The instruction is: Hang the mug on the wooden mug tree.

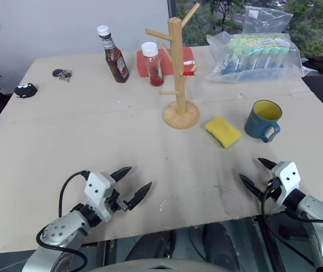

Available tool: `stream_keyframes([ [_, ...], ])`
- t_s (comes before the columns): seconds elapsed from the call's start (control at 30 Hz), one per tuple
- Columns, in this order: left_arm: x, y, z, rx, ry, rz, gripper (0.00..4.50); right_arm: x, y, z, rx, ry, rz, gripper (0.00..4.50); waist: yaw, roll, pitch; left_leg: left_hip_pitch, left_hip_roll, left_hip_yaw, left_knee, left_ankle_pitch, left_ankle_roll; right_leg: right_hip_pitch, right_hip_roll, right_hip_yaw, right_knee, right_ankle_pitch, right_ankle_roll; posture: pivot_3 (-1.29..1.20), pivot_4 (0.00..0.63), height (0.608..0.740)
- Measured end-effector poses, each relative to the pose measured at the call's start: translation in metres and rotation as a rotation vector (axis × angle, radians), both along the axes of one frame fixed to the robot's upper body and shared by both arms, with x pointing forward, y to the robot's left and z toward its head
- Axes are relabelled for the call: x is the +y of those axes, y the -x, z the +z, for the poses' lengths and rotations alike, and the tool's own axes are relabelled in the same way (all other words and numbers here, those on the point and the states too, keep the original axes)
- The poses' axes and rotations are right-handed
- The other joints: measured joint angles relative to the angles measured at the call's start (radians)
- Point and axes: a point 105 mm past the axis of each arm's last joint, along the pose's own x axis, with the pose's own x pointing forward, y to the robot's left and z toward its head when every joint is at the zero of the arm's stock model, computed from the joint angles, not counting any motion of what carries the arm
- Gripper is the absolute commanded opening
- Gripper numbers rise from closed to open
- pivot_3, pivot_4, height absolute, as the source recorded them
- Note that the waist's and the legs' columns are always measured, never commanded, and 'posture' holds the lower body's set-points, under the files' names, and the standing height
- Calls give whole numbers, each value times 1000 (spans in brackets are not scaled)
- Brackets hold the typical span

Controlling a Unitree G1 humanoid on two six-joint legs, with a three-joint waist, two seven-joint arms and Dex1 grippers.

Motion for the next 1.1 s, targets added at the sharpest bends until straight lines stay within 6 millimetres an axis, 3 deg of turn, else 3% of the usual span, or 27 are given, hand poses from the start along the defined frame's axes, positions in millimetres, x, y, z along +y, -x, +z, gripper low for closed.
stream_keyframes([
  [0.93,-4,-4,3,-3,6,-66,4500,9,-3,11,-34,8,13,4448,0,0,0,0,0,0,0,0,0,0,0,0,0,0,0,0,150,740],
  [1.1,-6,-11,12,-36,-11,-94,4500,21,-23,26,-64,-6,33,4448,-1,0,0,0,0,0,0,0,0,0,0,0,1,0,0,0,150,740],
])
